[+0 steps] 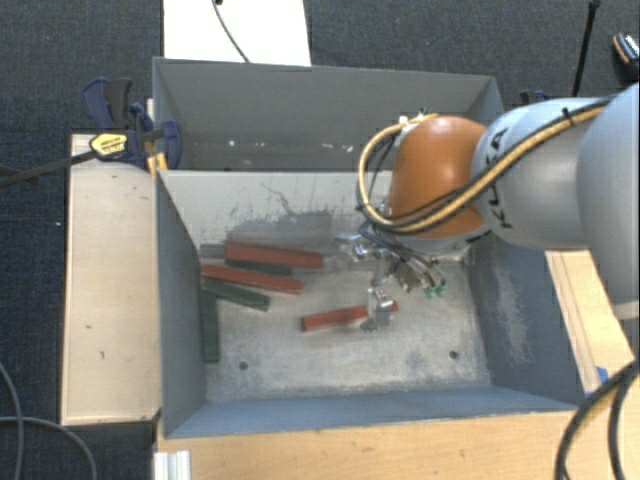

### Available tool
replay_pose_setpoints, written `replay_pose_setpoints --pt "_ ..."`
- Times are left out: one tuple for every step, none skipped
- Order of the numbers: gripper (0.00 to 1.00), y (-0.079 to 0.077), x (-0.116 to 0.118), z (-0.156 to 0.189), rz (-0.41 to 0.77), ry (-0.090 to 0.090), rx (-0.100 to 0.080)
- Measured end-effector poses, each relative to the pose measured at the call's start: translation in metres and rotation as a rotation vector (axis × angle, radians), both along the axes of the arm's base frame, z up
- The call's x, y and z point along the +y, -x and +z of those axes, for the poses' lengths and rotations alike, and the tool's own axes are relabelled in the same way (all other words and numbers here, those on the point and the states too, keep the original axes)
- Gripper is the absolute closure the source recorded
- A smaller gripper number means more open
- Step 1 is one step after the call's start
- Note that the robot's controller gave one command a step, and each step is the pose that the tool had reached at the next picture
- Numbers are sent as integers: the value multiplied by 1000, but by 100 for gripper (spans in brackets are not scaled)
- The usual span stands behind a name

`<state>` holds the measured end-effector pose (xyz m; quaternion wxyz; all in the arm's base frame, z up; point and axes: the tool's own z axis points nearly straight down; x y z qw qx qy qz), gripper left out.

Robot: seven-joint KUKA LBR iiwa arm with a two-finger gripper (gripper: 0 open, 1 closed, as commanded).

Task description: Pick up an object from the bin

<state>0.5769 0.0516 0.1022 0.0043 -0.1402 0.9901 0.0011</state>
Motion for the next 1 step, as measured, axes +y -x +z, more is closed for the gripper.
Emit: replay_pose_setpoints --pt "0 13 -3 -33 -95 2 9"
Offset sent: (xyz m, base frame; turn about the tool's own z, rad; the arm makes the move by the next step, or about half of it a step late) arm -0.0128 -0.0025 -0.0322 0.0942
